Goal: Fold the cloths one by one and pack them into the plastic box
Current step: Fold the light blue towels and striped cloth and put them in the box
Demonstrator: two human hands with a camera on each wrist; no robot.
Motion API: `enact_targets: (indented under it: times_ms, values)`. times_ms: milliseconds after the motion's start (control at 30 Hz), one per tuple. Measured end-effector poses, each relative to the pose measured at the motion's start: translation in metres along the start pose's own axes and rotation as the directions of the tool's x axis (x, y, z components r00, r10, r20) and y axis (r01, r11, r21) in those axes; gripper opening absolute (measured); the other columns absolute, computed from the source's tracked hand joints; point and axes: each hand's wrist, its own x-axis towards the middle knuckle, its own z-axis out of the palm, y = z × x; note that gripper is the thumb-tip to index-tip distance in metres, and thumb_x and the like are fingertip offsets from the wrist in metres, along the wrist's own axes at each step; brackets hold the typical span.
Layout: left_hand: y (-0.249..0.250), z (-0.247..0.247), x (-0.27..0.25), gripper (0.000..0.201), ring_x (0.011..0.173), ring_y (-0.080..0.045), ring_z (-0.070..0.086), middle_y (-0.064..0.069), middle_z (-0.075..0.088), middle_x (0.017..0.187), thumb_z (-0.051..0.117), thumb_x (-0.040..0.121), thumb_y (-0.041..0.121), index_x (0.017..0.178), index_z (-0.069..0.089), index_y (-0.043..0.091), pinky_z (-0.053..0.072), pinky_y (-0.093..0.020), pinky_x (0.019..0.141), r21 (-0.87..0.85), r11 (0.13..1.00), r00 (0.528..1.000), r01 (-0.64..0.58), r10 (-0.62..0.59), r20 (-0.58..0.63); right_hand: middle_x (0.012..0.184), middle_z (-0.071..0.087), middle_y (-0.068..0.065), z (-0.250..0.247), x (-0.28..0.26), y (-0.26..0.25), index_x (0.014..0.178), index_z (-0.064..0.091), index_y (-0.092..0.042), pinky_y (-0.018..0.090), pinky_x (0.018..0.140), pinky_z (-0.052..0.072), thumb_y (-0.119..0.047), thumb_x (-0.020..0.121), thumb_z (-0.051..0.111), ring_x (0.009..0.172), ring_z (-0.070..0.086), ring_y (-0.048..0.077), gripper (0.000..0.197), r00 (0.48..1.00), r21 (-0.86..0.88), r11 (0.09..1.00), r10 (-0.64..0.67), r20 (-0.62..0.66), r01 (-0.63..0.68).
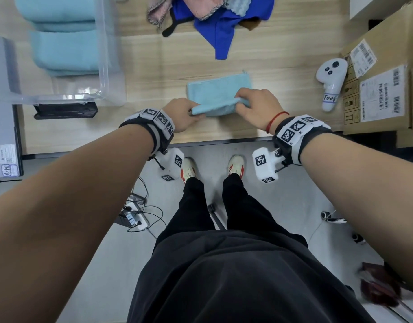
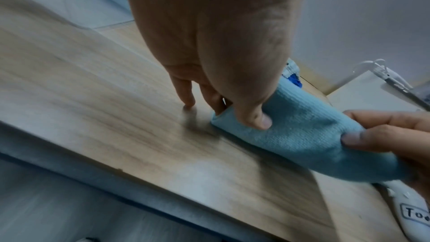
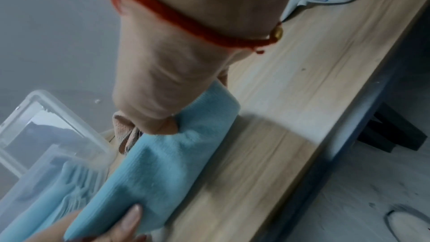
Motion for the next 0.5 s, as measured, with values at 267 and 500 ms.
enact_targets:
  times_ms: [267,500]
  values:
    - [0.001,-0.006,0.003,0.048,0.075,-0.024,0.050,-0.012,0.055,0.084,0.041,0.100,0.044,0.102,0.063,0.001,0.036,-0.029,0.064,-0.110,0.989,0.995,0.099,-0.098,0.014,0.096,0.068,-0.005,-0.008,0.009,0.027,0.093,0.070,-0.028,0.025,0.077,0.047,-0.032,0.068,0.081,0.085,0.061,0.009,0.027,0.945,0.666,0.673,0.263,0.192,-0.323]
    - [-0.004,-0.010,0.007,0.062,0.078,-0.024,0.051,-0.016,0.057,0.088,0.032,0.101,0.051,0.096,0.059,-0.005,0.040,-0.034,0.075,-0.237,0.958,0.986,0.165,-0.163,0.026,0.103,0.070,0.008,-0.005,0.026,0.037,0.092,0.065,-0.028,0.047,0.093,0.053,-0.032,0.090,0.066,0.101,0.068,0.027,0.005,0.948,0.639,0.703,0.275,0.161,-0.313]
